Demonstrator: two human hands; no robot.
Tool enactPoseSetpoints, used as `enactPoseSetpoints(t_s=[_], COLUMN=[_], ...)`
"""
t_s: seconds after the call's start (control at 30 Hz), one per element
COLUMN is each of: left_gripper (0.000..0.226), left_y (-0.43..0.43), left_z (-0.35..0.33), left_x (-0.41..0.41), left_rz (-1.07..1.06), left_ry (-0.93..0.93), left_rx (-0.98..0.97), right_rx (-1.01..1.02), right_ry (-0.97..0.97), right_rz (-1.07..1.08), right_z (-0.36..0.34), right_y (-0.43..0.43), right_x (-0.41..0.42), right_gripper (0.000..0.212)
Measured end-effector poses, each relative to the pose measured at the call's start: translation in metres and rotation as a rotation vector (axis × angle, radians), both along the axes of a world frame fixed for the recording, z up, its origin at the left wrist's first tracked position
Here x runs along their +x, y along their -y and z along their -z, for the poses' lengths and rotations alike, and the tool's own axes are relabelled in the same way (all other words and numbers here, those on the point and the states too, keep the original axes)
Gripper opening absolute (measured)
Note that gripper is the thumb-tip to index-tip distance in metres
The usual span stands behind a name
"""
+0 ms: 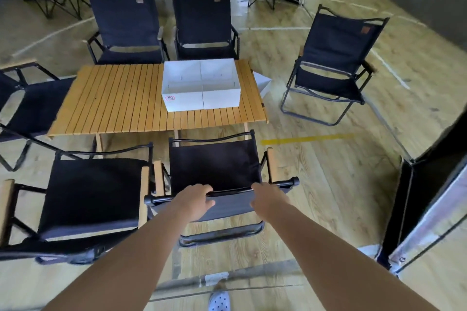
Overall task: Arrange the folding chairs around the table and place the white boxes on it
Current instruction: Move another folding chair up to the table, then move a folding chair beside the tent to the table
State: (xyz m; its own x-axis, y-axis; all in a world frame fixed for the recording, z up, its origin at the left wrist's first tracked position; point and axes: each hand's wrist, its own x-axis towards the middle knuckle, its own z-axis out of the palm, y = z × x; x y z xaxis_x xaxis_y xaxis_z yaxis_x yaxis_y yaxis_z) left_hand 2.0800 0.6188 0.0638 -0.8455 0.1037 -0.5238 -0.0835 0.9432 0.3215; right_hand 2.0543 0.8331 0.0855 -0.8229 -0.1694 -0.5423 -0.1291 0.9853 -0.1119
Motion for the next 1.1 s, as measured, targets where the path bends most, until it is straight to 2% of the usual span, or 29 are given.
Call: enactPoseSetpoints(t_s=[0.1, 0.4, 0.57, 0.77, 0.87, 1.1], left_gripper=[0.05, 0.047, 0.045, 0.042, 0.035, 0.045], left_y=[-0.023, -0.135, -0.23, -0.318, -0.344, -0.366], left_z=[-0.01, -0.037, -0.046, -0.043, -0.042, -0.041], left_x=[-0.002, -0.005, 0.01, 0.029, 0.033, 0.004], left_rz=[0.012, 0.111, 0.134, 0.154, 0.17, 0.133], left_ry=[-0.028, -0.064, -0.098, -0.055, -0.049, -0.063], left_rx=[0.016, 0.009, 0.053, 0.072, 0.051, 0.086], right_rx=[-0.01, -0.041, -0.026, -0.012, 0.012, 0.015], right_ry=[0.002, -0.058, -0.082, -0.097, -0.114, -0.096], right_rz=[0.05, 0.149, 0.199, 0.221, 0.224, 0.237], right_z=[-0.013, -0.033, -0.042, -0.049, -0.05, -0.045], right_y=[-0.025, -0.148, -0.237, -0.336, -0.372, -0.397], right_x=[0.002, 0.031, 0.057, 0.074, 0.075, 0.052], right_gripper=[0.02, 0.049, 0.049, 0.052, 0.05, 0.045])
